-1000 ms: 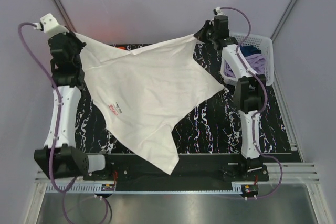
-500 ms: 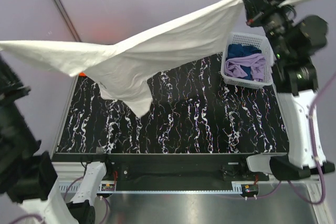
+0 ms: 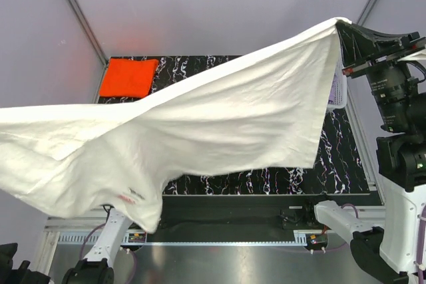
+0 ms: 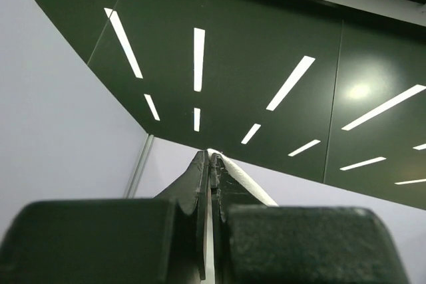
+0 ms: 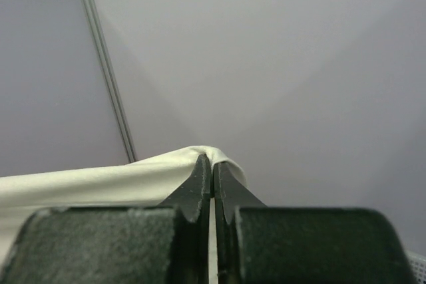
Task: Fold and stack the t-shirts
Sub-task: Flatten the tshirt out
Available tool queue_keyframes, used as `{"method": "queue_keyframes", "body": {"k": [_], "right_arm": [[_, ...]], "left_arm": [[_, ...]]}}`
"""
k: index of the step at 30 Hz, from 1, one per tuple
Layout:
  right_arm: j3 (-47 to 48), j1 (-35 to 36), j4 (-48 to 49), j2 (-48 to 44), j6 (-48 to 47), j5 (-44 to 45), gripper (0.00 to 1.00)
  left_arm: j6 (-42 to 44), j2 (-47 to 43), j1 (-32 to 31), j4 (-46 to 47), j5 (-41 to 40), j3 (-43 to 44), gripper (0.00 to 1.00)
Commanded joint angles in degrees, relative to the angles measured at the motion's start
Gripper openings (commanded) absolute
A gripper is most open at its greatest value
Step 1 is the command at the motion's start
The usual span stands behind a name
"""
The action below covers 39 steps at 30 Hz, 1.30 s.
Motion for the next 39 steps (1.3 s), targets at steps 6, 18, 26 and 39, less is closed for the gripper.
{"method": "queue_keyframes", "body": {"k": [6, 18, 26, 39], "right_arm": [[-9.3, -0.4, 8.3, 10.3, 2.5, -0.5, 0.00], [-18.8, 1.5, 33.8, 43.2, 7.5, -5.4, 0.00], [7.1, 3.7, 27.2, 68.8, 7.0, -6.5, 0.00], [3.3, 3.8, 16.6, 42.8, 1.6, -2.7, 0.00]], "left_arm": [[2.2, 4.3, -0.4, 6.9, -4.6, -22.5, 0.00], [1.8, 24.4, 4.6, 23.9, -7.4, -56.9, 0.00], [-1.9, 44.3, 11.3, 26.7, 1.2, -44.9, 0.00], [-9.9, 24.5, 11.3, 19.5, 13.8, -28.8, 0.00]]}}
